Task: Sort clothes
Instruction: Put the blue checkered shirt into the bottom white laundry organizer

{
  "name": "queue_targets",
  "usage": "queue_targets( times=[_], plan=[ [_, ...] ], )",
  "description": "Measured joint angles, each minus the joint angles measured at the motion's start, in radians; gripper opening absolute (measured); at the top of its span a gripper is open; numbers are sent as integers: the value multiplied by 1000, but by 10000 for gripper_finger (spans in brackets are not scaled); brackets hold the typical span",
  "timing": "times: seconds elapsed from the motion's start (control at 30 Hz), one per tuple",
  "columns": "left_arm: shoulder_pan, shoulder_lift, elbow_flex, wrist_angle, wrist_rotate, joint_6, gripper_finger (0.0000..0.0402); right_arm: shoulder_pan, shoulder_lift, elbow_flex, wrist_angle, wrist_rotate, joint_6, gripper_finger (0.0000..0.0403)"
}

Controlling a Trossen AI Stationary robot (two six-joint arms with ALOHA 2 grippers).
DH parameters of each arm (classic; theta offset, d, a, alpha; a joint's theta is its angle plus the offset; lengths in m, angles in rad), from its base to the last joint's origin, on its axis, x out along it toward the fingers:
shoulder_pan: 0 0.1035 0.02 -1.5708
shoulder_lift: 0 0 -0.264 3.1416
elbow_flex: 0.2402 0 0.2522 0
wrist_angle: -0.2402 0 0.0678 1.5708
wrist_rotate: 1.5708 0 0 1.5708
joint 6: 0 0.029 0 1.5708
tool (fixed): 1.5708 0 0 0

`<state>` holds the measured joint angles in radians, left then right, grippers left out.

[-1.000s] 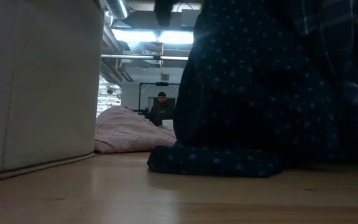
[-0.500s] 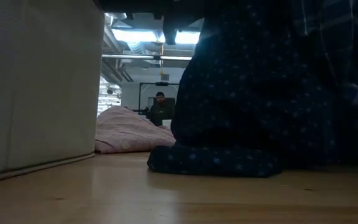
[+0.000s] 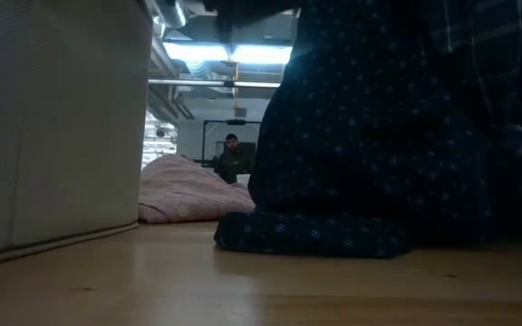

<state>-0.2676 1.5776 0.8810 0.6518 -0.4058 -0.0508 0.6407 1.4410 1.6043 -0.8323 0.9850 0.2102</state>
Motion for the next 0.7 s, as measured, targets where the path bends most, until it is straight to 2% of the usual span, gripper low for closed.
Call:
queue_targets(
  times=[0.1, 0.3, 0.4, 0.57, 0.7],
  plan=[
    [35, 30, 0, 11, 119, -51, 180, 0, 0, 0, 1, -2, -1, 17],
    [53, 74, 0, 102, 198, -43, 172, 0, 0, 0, 5, -14, -10, 17],
    [53, 80, 0, 100, 215, -24, 132, 0, 0, 0, 13, -26, -15, 17],
    [53, 81, 0, 85, 257, -20, 20, 0, 0, 0, 37, -29, -36, 17],
    [52, 81, 2, 33, 258, -29, 13, 0, 0, 0, 89, -29, -87, 17]
  ],
)
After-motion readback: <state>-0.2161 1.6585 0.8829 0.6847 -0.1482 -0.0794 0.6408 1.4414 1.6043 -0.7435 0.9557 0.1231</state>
